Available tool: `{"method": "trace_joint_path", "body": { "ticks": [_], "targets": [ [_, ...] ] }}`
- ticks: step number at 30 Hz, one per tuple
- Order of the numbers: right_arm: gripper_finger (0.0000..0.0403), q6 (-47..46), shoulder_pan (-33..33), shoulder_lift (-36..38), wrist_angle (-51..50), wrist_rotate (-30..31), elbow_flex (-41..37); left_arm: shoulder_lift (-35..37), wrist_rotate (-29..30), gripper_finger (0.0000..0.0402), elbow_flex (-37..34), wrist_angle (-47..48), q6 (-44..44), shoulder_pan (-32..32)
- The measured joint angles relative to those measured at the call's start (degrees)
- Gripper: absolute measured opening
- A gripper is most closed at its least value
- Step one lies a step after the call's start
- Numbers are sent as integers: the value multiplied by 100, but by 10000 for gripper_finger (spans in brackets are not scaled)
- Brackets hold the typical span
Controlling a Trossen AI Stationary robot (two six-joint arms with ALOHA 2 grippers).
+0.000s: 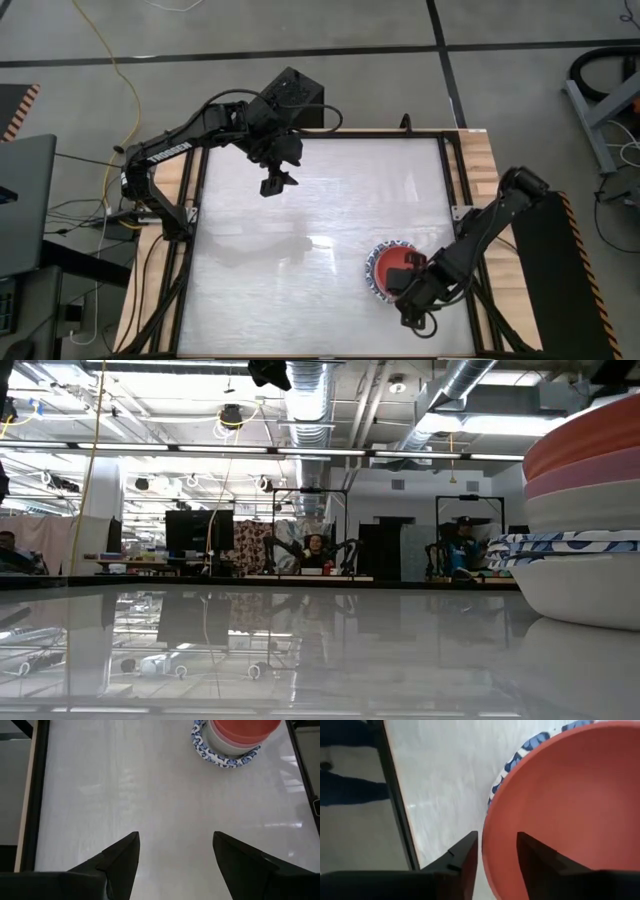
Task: Nest bowls inside each other by size order
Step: Stack the orange bowl on top of the pink bowl
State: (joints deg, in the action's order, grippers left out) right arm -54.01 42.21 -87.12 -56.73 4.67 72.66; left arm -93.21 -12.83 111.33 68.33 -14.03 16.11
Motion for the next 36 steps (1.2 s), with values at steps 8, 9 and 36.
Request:
{"method": "trace_joint_path", "body": {
  "ticks": [8,9,36],
  "targets": [
    [183,-194,-92,555,-6,593,0,0,-96,240,0,-6,16,1],
    [182,-208,-52,638,-1,860,0,0,-186,240,0,-15,16,1],
    [67,-4234,1481,-784,261,4201,-2,-65,-1780,240,-1732,-2942,699,-561]
  ]
}}
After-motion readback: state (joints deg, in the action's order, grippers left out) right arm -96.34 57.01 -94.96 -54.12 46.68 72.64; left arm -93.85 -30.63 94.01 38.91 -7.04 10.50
